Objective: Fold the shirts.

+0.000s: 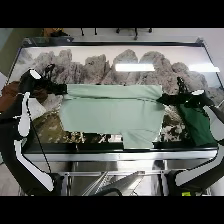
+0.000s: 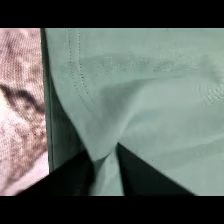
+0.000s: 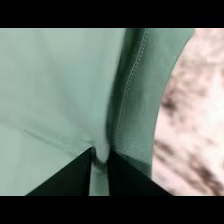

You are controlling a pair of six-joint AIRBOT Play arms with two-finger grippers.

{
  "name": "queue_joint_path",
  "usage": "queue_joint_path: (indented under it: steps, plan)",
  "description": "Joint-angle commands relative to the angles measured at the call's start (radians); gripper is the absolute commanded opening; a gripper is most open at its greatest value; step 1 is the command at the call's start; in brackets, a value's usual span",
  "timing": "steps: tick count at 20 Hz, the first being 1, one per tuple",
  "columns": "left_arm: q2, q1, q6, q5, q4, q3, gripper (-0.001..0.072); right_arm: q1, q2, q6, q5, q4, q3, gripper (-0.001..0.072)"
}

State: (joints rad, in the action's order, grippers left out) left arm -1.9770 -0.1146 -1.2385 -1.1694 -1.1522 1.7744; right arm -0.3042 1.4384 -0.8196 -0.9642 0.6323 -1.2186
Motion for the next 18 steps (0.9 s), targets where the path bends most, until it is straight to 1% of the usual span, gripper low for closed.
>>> queue_joint_path:
  steps: [1, 2, 3, 4, 5, 7, 8, 9, 10, 12, 14, 15, 18]
  plan:
    - [0.001, 0.004, -0.023, -0.097, 0.0, 0.054, 0.0623, -0.01, -0.04, -0.005, -0.082, -0.007, -0.011, 0.0251]
    - [0.001, -0.008, -0.036, -0.157, -0.001, 0.097, 0.0599, -0.023, -0.071, -0.01, -0.102, -0.006, -0.014, 0.0253]
    - [0.001, -0.022, -0.061, -0.216, -0.008, 0.14, 0.0598, -0.039, -0.108, -0.032, -0.123, -0.002, -0.014, 0.0263]
    - [0.001, -0.041, -0.086, -0.285, -0.012, 0.181, 0.0597, -0.065, -0.153, -0.053, -0.153, 0.01, -0.013, 0.0309]
    - [0.001, -0.063, -0.11, -0.349, -0.016, 0.203, 0.0597, -0.092, -0.198, -0.084, -0.18, 0.032, -0.009, 0.0306]
    - [0.013, -0.1, -0.136, -0.467, -0.015, 0.164, 0.0597, -0.138, -0.287, -0.127, -0.206, 0.07, 0.035, 0.0297]
    - [0.037, -0.114, -0.135, -0.493, -0.015, 0.087, 0.0597, -0.163, -0.337, -0.14, -0.216, 0.079, 0.082, 0.0294]
    - [0.071, -0.122, -0.123, -0.484, -0.015, -0.011, 0.0598, -0.186, -0.389, -0.154, -0.231, 0.083, 0.141, 0.0294]
    - [0.115, -0.13, -0.092, -0.451, -0.015, -0.13, 0.0598, -0.206, -0.437, -0.167, -0.253, 0.084, 0.202, 0.0294]
    - [0.198, -0.144, -0.032, -0.353, -0.013, -0.345, 0.0598, -0.238, -0.537, -0.217, -0.285, 0.089, 0.334, 0.0302]
    - [0.252, -0.15, 0.027, -0.267, 0.023, -0.504, 0.0598, -0.249, -0.628, -0.288, -0.282, 0.14, 0.457, 0.0504]
    - [0.264, -0.145, 0.046, -0.231, 0.04, -0.561, 0.0598, -0.249, -0.658, -0.312, -0.283, 0.161, 0.508, 0.0506]
    - [0.261, -0.116, 0.072, -0.171, 0.062, -0.654, 0.0598, -0.249, -0.719, -0.319, -0.291, 0.16, 0.642, 0.0505]
